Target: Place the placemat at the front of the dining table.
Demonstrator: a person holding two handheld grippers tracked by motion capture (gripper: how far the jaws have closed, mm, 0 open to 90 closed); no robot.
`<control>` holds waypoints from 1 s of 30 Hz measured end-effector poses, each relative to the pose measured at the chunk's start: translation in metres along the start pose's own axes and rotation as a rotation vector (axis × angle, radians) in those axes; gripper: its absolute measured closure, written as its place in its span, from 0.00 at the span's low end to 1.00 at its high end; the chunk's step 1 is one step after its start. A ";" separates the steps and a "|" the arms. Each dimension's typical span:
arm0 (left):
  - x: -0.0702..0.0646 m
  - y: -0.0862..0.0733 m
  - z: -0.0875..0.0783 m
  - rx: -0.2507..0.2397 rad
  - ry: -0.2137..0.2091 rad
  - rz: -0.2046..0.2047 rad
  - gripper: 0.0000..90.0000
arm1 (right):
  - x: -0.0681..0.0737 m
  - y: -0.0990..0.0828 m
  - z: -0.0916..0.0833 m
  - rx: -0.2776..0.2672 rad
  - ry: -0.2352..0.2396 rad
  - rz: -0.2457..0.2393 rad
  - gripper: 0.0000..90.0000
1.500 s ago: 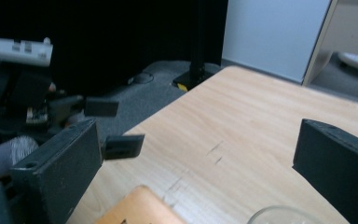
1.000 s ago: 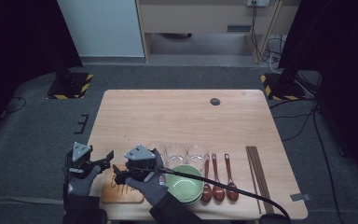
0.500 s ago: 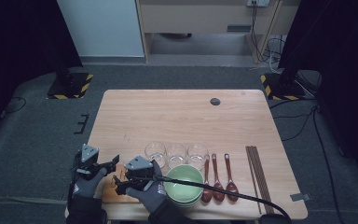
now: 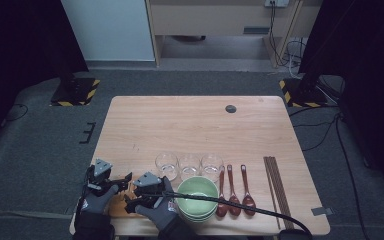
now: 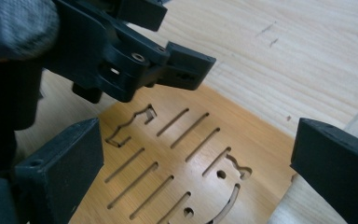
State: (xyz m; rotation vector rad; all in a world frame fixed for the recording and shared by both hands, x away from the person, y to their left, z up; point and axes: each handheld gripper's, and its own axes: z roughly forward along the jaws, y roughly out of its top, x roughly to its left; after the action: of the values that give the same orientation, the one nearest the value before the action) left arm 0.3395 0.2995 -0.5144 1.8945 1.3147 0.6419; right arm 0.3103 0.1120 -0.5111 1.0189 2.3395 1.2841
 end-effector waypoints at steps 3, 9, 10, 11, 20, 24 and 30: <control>0.000 -0.002 0.001 0.011 -0.004 0.006 0.10 | 0.000 -0.003 0.003 0.010 -0.006 0.003 0.03; -0.001 -0.005 0.004 0.024 -0.010 0.013 0.10 | -0.001 -0.007 0.009 0.023 -0.026 0.005 0.02; -0.001 -0.005 0.004 0.025 -0.010 0.013 0.10 | -0.002 -0.008 0.009 0.027 -0.028 0.004 0.02; -0.001 -0.005 0.005 0.025 -0.012 0.012 0.10 | -0.002 -0.009 0.010 0.031 -0.029 0.007 0.02; -0.002 -0.008 0.010 0.044 -0.032 0.013 0.09 | 0.000 -0.017 0.020 0.086 -0.035 0.012 0.02; -0.003 -0.009 0.013 0.059 -0.036 0.021 0.08 | -0.001 -0.016 0.022 0.086 -0.046 0.014 0.02; -0.005 -0.011 0.016 0.077 -0.040 0.036 0.07 | -0.002 -0.017 0.022 0.087 -0.067 0.005 0.03</control>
State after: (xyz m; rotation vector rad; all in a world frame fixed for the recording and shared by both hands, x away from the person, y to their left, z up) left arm 0.3433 0.2925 -0.5324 1.9870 1.2995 0.5753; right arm 0.3165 0.1185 -0.5374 1.0776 2.3614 1.1405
